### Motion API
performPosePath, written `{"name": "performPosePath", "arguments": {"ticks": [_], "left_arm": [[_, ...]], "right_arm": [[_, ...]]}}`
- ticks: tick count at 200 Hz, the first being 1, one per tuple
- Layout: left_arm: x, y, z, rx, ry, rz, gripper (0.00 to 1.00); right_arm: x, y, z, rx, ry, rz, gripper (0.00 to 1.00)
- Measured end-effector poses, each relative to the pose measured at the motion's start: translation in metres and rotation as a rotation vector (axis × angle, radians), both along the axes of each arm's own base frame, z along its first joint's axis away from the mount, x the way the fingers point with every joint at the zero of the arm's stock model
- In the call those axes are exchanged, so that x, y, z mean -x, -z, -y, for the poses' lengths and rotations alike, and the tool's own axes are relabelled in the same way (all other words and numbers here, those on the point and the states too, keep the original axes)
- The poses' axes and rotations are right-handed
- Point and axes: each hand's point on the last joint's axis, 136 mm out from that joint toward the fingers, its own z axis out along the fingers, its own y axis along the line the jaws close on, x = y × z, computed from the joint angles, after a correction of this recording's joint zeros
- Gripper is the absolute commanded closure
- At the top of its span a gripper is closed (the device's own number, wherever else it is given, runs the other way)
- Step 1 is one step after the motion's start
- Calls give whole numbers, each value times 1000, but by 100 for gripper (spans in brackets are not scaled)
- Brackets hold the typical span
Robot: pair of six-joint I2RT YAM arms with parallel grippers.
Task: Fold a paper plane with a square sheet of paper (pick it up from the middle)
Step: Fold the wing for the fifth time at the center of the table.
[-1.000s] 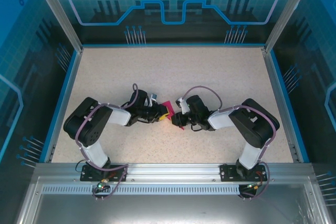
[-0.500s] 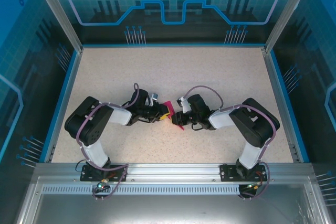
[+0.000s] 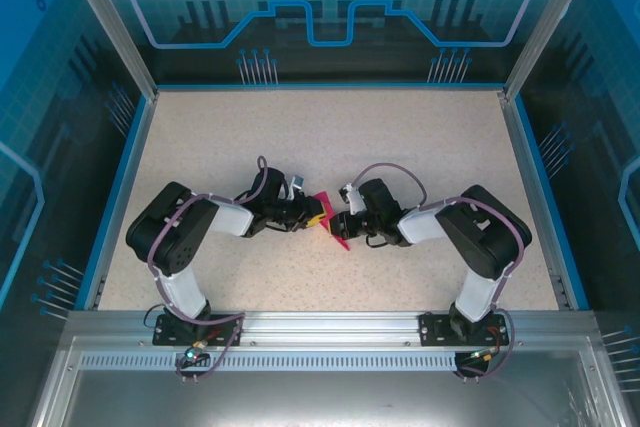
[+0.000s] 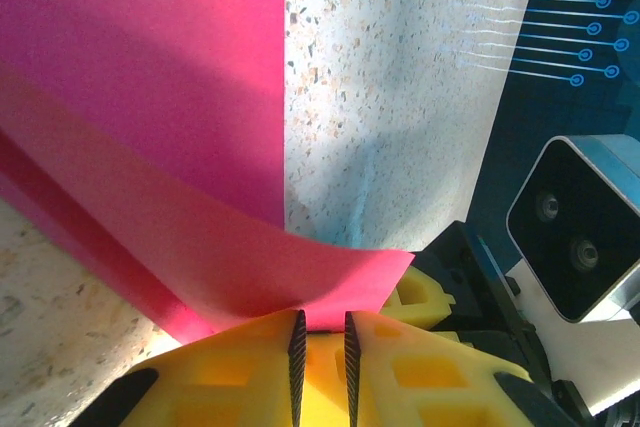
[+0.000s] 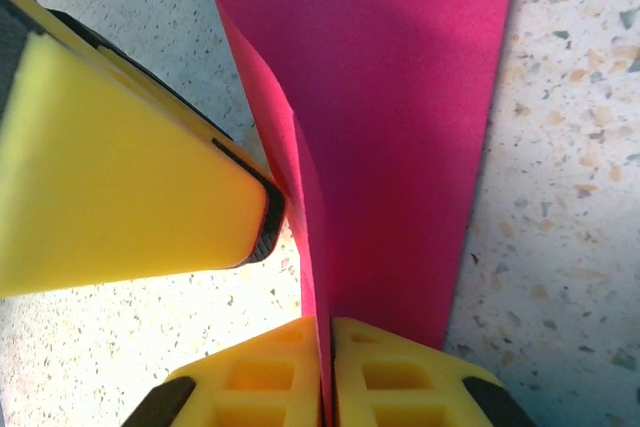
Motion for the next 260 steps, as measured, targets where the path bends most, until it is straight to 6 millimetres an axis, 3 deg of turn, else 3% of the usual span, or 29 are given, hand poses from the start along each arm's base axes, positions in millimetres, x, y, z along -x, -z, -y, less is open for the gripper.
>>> {"name": "performPosePath", "arguments": {"ticks": [115, 203, 260], "left_arm": [[2, 8, 0, -9, 1, -19, 81], [4, 17, -2, -25, 5, -36, 83], [6, 19, -3, -36, 14, -34, 84]], "right_arm": [[-1, 2, -6, -10, -51, -76, 93], [1, -3, -7, -19, -77, -108, 77], [10, -7, -4, -16, -91, -164, 74]]}}
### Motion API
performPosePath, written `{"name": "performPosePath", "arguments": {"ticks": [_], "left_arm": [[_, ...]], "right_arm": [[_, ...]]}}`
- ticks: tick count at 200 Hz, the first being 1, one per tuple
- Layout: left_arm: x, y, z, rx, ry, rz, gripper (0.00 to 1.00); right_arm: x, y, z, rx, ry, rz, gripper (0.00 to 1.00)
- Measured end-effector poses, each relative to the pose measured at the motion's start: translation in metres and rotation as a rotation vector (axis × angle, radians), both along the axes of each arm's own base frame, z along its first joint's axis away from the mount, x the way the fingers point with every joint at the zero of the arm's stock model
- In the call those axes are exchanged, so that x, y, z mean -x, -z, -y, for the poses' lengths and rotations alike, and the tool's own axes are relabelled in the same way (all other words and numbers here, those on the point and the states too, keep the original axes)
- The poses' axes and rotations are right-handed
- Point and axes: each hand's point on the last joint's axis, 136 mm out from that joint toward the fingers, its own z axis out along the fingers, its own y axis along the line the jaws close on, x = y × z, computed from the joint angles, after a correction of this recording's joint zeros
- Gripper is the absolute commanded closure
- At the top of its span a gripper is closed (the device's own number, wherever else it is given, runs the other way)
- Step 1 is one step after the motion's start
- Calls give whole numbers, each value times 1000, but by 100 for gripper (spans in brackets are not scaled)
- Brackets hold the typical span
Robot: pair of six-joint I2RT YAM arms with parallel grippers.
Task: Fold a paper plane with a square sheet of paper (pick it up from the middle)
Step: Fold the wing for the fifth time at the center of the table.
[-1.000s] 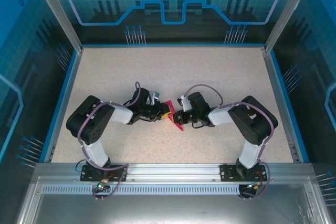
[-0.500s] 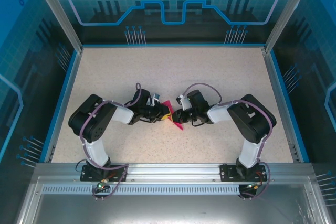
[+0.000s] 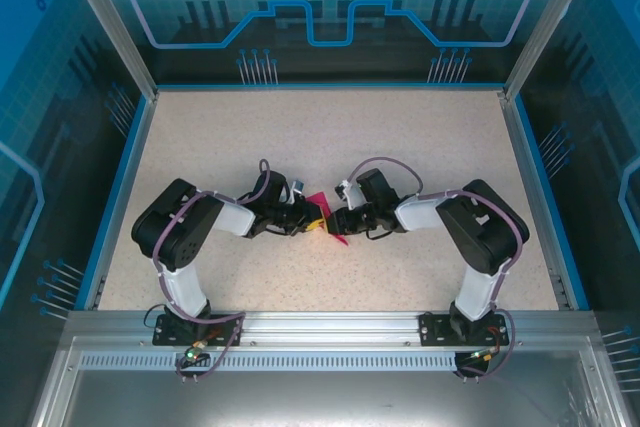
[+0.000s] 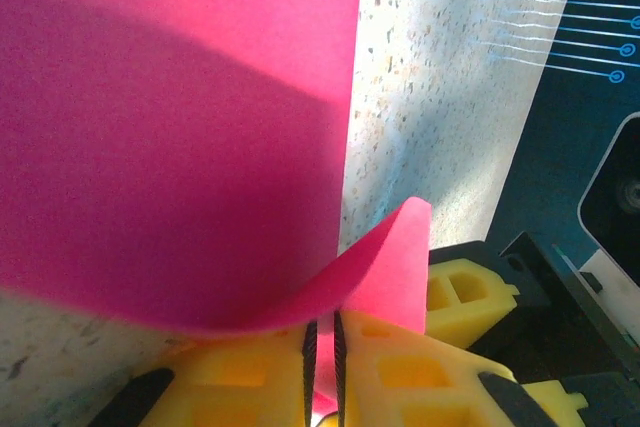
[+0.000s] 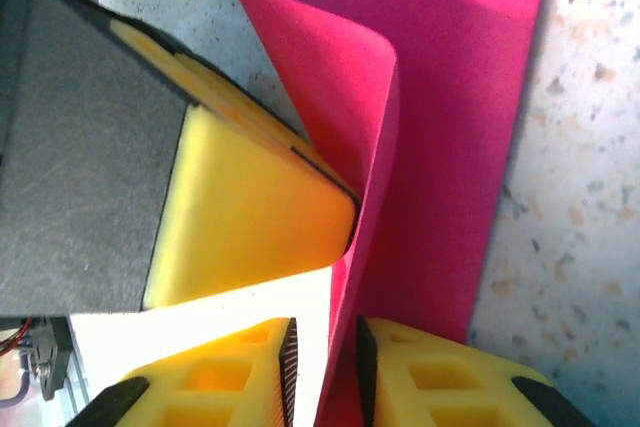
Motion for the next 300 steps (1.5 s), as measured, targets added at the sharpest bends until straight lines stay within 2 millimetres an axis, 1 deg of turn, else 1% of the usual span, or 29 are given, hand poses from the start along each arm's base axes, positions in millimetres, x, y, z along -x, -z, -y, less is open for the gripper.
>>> {"name": "performPosePath", "arguments": {"ticks": [46, 67, 102, 126, 164, 234, 277, 300], "left_arm": [[0, 0, 0, 0, 0, 1, 84], [0, 0, 0, 0, 0, 1, 84], [1, 1, 0, 0, 0, 0, 84], [1, 1, -1, -1, 0, -3, 84], [2, 2, -1, -2, 0, -4, 84], [2, 0, -1, 7, -1, 9, 81], [7, -12, 2, 22, 11, 37, 80], [11, -13, 6, 26, 25, 44, 80]], "right_arm": [[9, -14, 7, 9, -1, -30, 73], [12, -15, 10, 25, 0, -51, 74], [17, -9, 14, 48, 2, -91, 84], [19, -1, 14, 64, -2, -117, 88], [22, 9, 16, 87, -10, -145, 88], [22, 11, 15, 100, -20, -160, 88], [21, 11, 14, 120, -30, -157, 86], [21, 12, 13, 140, -34, -148, 86]]}}
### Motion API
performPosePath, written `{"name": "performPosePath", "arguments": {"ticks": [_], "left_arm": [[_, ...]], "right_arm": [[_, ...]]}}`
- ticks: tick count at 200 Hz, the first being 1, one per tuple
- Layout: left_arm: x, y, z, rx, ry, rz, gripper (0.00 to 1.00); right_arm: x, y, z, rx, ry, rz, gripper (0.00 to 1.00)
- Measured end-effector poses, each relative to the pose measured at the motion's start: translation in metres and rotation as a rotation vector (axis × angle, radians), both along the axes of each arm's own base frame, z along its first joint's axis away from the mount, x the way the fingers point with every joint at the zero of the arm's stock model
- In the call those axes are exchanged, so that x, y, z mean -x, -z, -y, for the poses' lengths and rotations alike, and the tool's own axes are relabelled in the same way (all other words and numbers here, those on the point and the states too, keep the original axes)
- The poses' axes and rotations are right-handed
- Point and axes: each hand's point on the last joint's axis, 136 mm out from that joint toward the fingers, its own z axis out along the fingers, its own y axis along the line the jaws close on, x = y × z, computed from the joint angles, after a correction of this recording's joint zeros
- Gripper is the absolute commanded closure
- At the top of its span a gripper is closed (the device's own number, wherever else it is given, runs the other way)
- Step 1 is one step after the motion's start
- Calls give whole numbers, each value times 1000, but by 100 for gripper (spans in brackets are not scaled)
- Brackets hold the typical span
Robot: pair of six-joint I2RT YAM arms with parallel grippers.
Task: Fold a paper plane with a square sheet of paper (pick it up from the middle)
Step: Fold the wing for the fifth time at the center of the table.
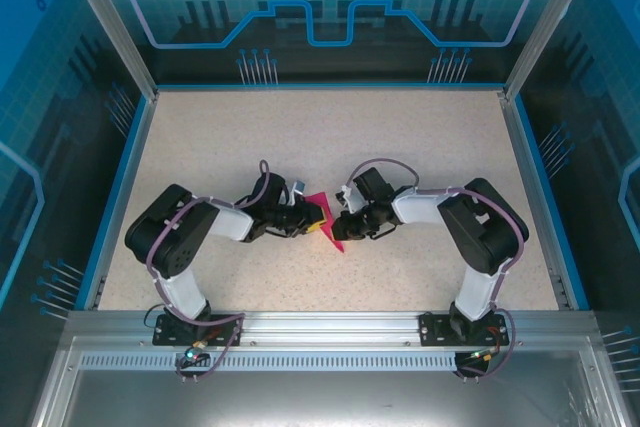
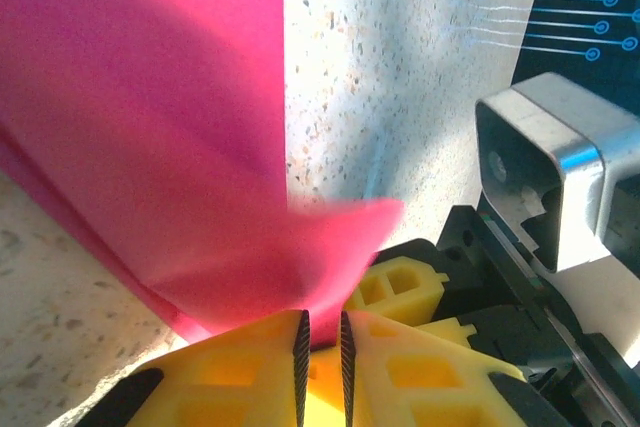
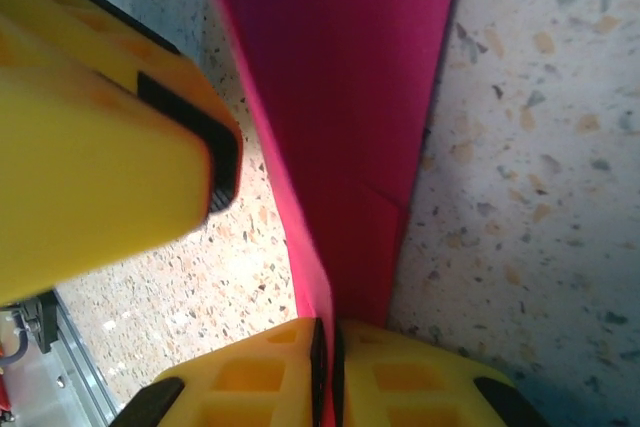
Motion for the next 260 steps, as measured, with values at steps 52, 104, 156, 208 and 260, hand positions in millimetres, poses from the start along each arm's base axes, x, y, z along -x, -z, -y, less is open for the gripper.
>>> {"name": "performPosePath", "arguments": {"ticks": [52, 104, 156, 208, 260], "left_arm": [[5, 2, 4, -2, 15, -6, 82], [5, 5, 4, -7, 14, -12, 82], [6, 8, 3, -11, 15, -19, 82], [7, 9, 3, -13, 15, -23, 82], [7, 9, 3, -15, 14, -26, 82]], "right_arm": [[-1, -1, -4, 47, -19, 31, 82], [1, -17, -1, 49, -20, 51, 77], [2, -26, 0, 43, -20, 58, 78], [5, -16, 1, 57, -25, 34, 83], [6, -9, 2, 66, -37, 24, 93]]}}
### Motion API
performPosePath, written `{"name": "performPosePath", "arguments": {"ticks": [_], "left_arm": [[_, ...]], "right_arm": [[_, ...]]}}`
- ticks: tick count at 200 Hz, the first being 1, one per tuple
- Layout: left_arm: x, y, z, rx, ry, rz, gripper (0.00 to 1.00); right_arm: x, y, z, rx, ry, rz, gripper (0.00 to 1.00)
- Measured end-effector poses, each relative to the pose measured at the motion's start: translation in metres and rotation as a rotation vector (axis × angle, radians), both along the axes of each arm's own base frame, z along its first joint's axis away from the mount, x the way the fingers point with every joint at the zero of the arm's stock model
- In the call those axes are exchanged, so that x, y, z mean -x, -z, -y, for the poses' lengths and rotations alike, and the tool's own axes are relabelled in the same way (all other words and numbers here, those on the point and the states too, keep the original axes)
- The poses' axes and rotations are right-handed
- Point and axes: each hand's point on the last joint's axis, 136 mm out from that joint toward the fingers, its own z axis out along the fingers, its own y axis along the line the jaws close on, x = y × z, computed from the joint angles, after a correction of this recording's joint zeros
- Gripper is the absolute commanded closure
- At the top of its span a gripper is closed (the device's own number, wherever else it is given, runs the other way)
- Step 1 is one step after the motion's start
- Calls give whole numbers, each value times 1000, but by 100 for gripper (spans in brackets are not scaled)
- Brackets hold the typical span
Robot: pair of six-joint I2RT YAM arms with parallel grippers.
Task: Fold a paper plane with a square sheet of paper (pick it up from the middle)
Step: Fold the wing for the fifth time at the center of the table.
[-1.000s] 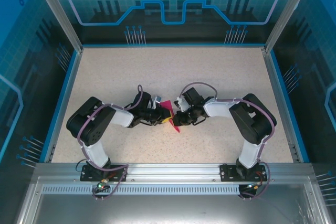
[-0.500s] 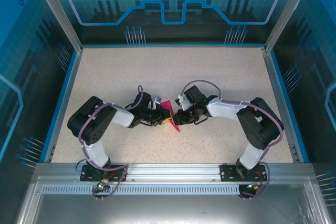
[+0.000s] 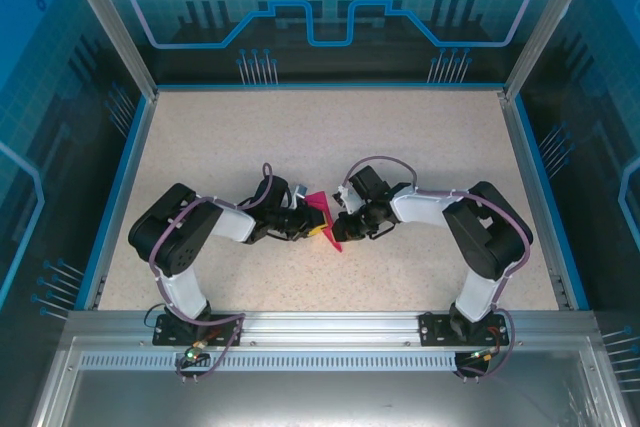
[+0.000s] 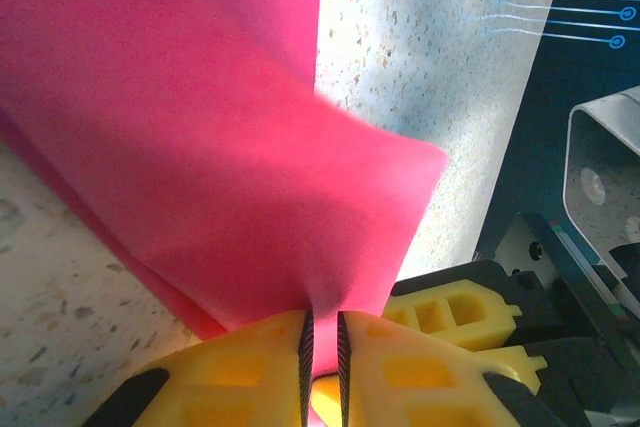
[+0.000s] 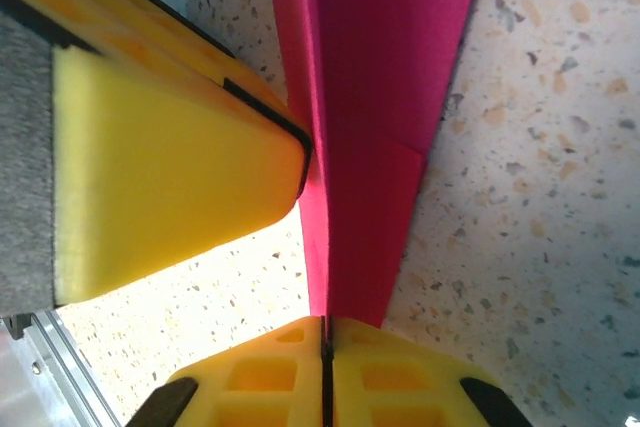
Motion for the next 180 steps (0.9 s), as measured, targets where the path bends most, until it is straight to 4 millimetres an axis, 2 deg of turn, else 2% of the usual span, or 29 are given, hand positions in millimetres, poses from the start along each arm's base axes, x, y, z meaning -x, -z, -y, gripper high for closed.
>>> {"name": "performPosePath", "arguments": {"ticks": [55, 127, 158, 180], "left_arm": [[1, 1, 0, -3, 0, -6, 82], [2, -4, -1, -5, 3, -1, 81], [2, -4, -2, -13, 0, -2, 81], [1, -11, -7, -36, -15, 24, 78]], "right_arm": [[3, 10, -1, 5, -22, -15, 95], [3, 9, -4, -13, -33, -18, 90], [3, 7, -4, -8, -34, -10, 92], [2, 2, -1, 10, -34, 15, 93]]}}
